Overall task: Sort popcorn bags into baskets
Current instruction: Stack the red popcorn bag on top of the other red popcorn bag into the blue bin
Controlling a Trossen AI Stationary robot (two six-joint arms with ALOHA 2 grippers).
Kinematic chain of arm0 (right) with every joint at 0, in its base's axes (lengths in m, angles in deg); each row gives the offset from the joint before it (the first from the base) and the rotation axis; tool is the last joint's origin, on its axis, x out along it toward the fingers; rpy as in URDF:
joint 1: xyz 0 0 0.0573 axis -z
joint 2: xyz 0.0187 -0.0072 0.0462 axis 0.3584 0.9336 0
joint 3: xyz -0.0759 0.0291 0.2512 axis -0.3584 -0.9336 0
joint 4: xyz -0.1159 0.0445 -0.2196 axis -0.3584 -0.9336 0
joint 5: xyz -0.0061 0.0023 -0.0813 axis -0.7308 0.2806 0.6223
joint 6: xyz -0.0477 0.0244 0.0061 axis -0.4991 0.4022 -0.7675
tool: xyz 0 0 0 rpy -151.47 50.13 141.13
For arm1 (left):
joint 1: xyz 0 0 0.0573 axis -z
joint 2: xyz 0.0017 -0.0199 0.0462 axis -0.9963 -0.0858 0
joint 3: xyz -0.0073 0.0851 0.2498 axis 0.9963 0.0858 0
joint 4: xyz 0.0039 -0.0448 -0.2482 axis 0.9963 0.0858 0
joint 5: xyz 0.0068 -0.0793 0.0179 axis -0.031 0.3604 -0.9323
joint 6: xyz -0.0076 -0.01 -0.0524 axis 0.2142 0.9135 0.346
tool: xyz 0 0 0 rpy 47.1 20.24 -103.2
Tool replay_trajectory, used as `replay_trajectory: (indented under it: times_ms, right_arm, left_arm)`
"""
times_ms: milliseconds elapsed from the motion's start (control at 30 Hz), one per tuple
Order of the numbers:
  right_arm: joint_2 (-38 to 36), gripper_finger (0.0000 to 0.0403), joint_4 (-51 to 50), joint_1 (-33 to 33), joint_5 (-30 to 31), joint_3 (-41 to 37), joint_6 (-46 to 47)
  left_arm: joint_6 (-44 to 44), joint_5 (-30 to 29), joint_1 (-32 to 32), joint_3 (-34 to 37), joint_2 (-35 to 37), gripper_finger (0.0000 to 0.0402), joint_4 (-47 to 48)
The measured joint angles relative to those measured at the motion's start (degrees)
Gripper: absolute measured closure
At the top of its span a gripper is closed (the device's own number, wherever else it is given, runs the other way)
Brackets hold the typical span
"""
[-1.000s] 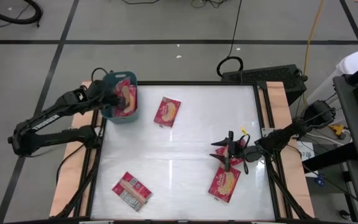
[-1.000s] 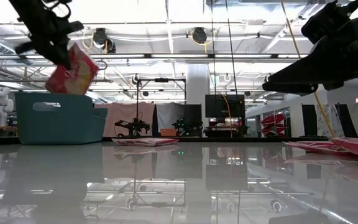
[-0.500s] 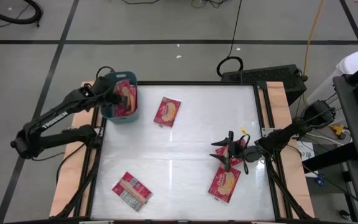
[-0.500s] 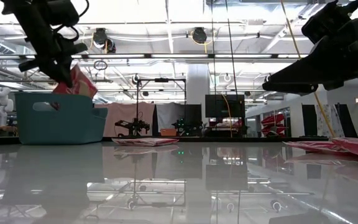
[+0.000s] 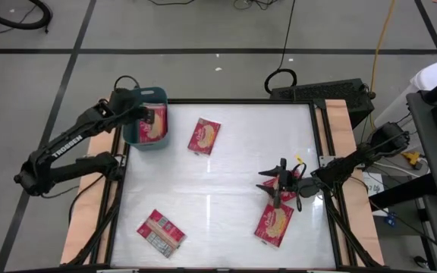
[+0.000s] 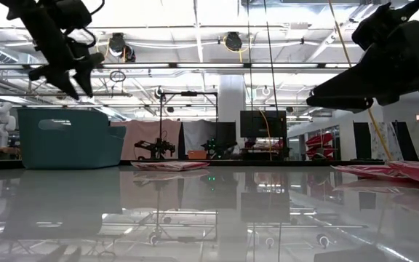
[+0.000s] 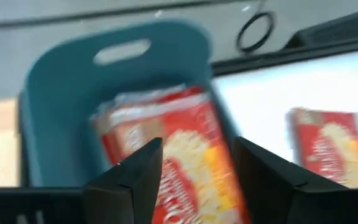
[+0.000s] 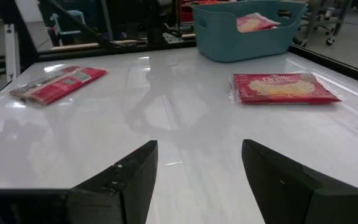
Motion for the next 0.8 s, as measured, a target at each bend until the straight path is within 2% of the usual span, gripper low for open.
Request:
replay_trajectory:
  times_ms: [133,300,433,600,800]
  right_arm:
    - [0.00,0.0175,0.01,0.14,1.51,0.00,2.26]
    - [-0.09,0.0175,-6.19,1.07,2.78,3.69,4.36]
    - [-0.09,0.0175,-24.44,2.50,1.63,11.59,8.03]
    - [-0.09,0.0175,-50.78,4.41,-5.78,22.04,18.30]
    - [-0.13,0.0175,-72.63,4.38,-17.80,30.29,30.46]
  left_arm:
    - [-1.43,3.12,5.45,-0.04,0.35,0.0201,-4.17]
    - [-2.26,3.05,18.40,-0.01,0.44,0.0227,-10.44]
    - [-4.46,-0.85,30.75,-0.01,0.13,0.0252,-17.69]
    - [-8.97,-7.53,44.60,-0.04,-2.49,0.0272,-24.69]
    - [-10.58,-12.37,53.60,-0.04,-9.84,0.0274,-31.95]
